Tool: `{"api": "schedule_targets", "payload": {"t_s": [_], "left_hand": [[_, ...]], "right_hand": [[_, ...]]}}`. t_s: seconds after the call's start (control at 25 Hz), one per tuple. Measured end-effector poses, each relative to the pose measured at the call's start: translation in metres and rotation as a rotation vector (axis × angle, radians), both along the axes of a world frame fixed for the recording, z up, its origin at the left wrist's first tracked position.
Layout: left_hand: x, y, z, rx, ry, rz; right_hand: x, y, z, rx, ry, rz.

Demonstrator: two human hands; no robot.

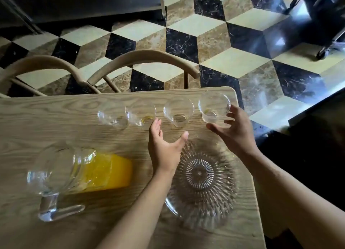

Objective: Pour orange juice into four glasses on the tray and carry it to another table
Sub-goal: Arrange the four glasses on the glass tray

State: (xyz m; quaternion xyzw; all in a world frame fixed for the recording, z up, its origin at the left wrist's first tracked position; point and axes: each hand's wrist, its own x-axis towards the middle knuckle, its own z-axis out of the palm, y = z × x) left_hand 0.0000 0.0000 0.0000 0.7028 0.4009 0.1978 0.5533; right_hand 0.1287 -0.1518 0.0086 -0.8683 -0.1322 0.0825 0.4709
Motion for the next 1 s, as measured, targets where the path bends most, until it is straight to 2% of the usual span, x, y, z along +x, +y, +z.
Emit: {"api": "schedule_targets", "payload": {"t_s": [0.24, 0.4, 0.56, 1.0], "left_hand": [[0.025, 0.002, -0.024, -0.079, -0.045, 0.035], [0.042, 0.004, -0.03, -0.123, -0.115, 0.046], [0.048, 0.003, -0.032, -0.094, -0.176, 0.084], [-0.01, -0.023, -0.003, 0.004, -0.202, 0.055]], "right_hand": [[0.01, 0.007, -0.017, 0.061, 0.052, 0.028], [0.016, 0.007, -0.024, 0.048, -0.043, 0.006], [0.019, 0.007, -0.028, 0.074, -0.055, 0.009], [-0.026, -0.022, -0.005, 0.127, -0.07, 0.016]]}}
